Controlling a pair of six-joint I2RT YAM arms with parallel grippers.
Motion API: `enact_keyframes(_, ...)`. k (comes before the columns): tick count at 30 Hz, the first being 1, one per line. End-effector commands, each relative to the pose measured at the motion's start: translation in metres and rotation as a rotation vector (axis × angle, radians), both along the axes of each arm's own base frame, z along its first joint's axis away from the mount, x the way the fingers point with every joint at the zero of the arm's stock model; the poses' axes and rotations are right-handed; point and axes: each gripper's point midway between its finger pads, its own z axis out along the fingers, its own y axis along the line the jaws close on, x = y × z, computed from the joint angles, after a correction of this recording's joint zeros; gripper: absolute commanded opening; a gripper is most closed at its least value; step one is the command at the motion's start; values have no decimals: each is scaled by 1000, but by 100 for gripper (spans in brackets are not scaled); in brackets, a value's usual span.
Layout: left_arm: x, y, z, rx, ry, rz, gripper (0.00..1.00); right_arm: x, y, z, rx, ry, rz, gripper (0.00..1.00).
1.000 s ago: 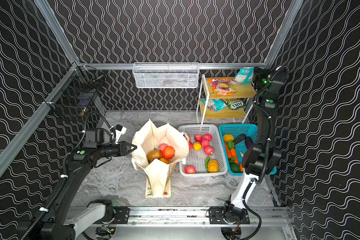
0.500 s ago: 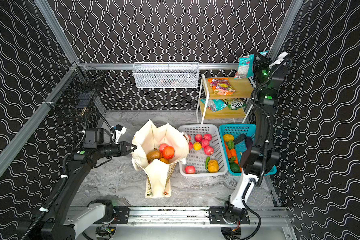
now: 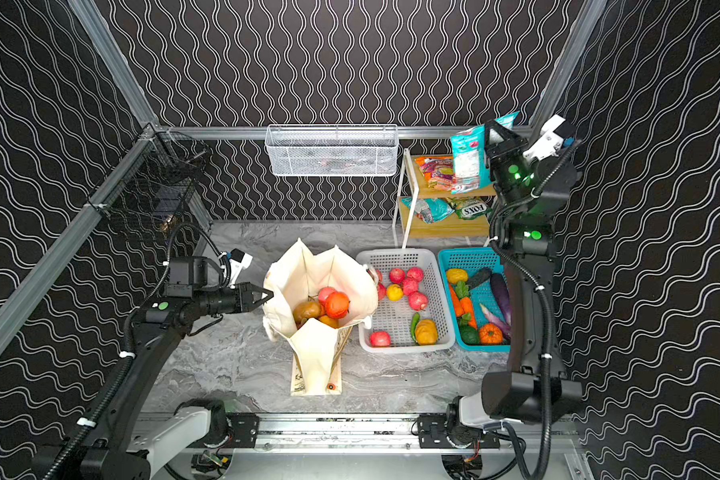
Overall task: Place the food into the grocery bag and tie it
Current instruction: 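Carry the teal FOXS bag with the right gripper over the tote bag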
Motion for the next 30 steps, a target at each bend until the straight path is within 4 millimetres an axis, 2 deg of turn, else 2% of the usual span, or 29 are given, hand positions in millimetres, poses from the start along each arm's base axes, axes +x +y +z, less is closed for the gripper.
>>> enact_keyframes(1, -2, 0, 3, 12, -21, -19, 9, -30, 26, 5, -58, -42, 51, 0)
enact_keyframes(7, -1, 1, 5, 21, -17, -10, 9, -58, 80, -23, -113, 27, 169, 0)
enact_keyframes(17, -1, 3, 0, 32, 6, 2, 8, -77, 136, -81, -113, 126, 310, 0)
enact_keyframes(23, -4, 3, -3, 34, 15, 0, 4, -89, 165, -97, -137, 151, 379, 0)
enact_keyframes(29, -8, 2, -3, 24, 21, -3, 1, -99, 186, -107, -155, 163, 419, 0)
enact_keyframes(30, -8, 2, -3, 22, 21, -3, 1, -107, 196, -108, -158, 161, 451, 0)
